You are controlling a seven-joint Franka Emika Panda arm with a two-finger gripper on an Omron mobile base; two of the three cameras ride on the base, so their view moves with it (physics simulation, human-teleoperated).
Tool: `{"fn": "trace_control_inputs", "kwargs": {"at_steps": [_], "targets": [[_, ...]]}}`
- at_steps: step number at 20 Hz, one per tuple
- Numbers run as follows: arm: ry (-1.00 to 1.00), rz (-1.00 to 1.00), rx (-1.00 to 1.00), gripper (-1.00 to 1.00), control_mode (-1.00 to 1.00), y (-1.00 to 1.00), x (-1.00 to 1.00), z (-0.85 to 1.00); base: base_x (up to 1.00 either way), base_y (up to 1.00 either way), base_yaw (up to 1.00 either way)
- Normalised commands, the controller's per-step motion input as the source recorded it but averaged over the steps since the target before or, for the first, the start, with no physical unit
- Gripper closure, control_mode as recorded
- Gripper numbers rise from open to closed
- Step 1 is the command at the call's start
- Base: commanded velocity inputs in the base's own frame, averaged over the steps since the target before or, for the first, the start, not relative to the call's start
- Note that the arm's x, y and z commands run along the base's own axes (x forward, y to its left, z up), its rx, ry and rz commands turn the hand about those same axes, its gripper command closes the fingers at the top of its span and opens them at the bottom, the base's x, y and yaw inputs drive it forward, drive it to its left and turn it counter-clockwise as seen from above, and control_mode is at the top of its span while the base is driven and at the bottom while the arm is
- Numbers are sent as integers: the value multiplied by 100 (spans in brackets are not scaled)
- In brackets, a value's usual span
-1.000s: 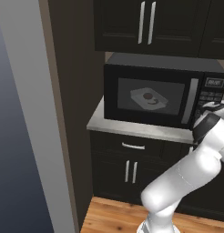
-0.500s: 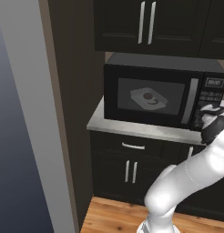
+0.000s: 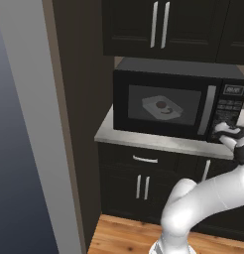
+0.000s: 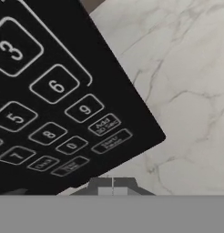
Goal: Place the tupperware containing the shrimp and squash meal in the microwave. Close the microwave door and press the start button to reheat the meal.
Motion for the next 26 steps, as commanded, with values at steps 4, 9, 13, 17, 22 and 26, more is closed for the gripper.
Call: {"fn": "trace_control_inputs", "kwargs": {"at_steps": [4,9,13,17,22,26], "targets": [[0,0,0,100,-100,-2,22,-12,0,0,0],[0,0,0,100,-100,-11,21,-2,0,0,0],[0,0,0,100,-100,-13,21,-8,0,0,0],[0,0,0,100,-100,-11,18,-17,0,0,0],[0,0,0,100,-100,-15,16,-19,0,0,0],[0,0,0,100,-100,-18,23,-7,0,0,0]]}}
